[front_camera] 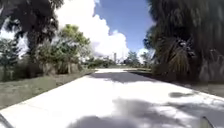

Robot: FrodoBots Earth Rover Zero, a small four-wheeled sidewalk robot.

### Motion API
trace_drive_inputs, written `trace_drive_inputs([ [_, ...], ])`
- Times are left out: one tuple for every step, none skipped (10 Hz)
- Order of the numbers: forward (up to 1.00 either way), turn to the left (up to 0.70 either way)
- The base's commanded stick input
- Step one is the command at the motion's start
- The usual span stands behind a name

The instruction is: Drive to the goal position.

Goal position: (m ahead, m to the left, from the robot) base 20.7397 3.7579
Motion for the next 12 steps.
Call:
trace_drive_inputs([
  [0.7,0.0],
  [0.7,0.0],
  [0.7,0.0],
  [0.7,0.0],
  [0.7,0.0],
  [0.7,0.0],
  [0.7,0.0],
  [0.7,0.0],
  [0.7,0.0],
  [0.7,0.0],
  [0.7,0.0],
  [0.7,0.0],
])
